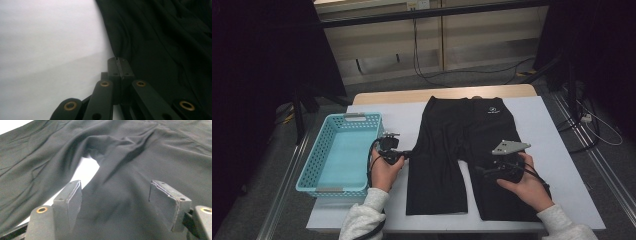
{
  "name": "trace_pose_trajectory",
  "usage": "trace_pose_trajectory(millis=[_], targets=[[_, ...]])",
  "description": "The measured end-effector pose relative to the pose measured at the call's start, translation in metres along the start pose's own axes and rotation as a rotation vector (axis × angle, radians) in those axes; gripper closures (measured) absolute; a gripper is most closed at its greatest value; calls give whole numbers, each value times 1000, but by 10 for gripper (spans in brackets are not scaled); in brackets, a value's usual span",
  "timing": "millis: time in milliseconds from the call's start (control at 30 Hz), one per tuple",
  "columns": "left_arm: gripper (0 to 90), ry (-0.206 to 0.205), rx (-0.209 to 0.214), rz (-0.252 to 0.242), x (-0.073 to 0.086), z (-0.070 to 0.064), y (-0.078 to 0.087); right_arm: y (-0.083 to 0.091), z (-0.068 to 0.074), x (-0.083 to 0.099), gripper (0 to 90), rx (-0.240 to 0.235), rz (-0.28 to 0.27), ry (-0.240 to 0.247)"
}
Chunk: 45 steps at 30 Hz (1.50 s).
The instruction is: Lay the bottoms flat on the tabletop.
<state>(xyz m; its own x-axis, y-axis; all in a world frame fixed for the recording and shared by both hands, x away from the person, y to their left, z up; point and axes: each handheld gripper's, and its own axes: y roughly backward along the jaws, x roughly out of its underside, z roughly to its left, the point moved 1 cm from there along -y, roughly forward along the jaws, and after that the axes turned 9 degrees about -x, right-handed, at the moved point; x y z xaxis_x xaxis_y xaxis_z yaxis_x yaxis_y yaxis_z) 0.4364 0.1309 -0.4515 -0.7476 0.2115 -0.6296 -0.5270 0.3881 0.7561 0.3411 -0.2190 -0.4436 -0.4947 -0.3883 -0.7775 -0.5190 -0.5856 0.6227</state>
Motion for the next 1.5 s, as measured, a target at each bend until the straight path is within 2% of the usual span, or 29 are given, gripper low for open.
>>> trace_pose_trajectory(millis=[100,133,200,233,300,367,433,500,600,800,867,900,967,1067,1133,1167,1233,1300,1400,1500], targets=[[900,10,-3,-1,-1,1,-3,8,-9,4,262,36,-4,-13],[899,3,-15,4,0,1,-4,9,-11,5,262,46,-3,-15],[887,-5,-6,9,1,0,-5,13,-17,8,261,75,1,-19],[865,-14,-25,-3,1,-1,-5,15,-20,9,261,83,3,-26],[814,-11,-1,1,0,-2,-3,21,-26,13,258,126,6,-31],[694,-28,18,-9,1,-3,-3,25,-32,17,255,152,10,-37],[507,-49,5,-41,0,-4,-4,30,-39,21,241,186,16,-57],[442,-67,9,-29,0,-3,-5,34,-48,25,238,216,16,-87],[314,-97,-16,-41,0,-3,-5,37,-58,30,242,250,16,-127],[253,-115,-20,-52,-2,-5,-4,40,-70,36,305,300,39,-175],[250,-118,-20,-53,-1,-6,-4,43,-73,37,355,304,38,-188],[247,-119,-22,-50,-1,-6,-4,45,-76,39,356,330,41,-202],[243,-119,-19,-50,0,-6,-4,47,-79,43,435,317,43,-227],[239,-117,-23,-52,0,-6,-4,50,-86,48,476,345,51,-265],[233,-125,-21,-44,-1,-5,-4,50,-89,51,512,328,38,-298],[233,-121,-22,-48,0,-5,-5,48,-90,52,543,315,51,-302],[231,-122,-22,-42,0,-4,-5,45,-90,54,583,324,66,-310],[231,-121,-25,-45,0,-4,-6,45,-90,53,739,286,56,-306],[230,-123,-23,-47,0,-5,-5,44,-88,53,895,262,55,-297],[230,-121,-22,-48,0,-6,-6,46,-91,53,900,248,57,-305]])
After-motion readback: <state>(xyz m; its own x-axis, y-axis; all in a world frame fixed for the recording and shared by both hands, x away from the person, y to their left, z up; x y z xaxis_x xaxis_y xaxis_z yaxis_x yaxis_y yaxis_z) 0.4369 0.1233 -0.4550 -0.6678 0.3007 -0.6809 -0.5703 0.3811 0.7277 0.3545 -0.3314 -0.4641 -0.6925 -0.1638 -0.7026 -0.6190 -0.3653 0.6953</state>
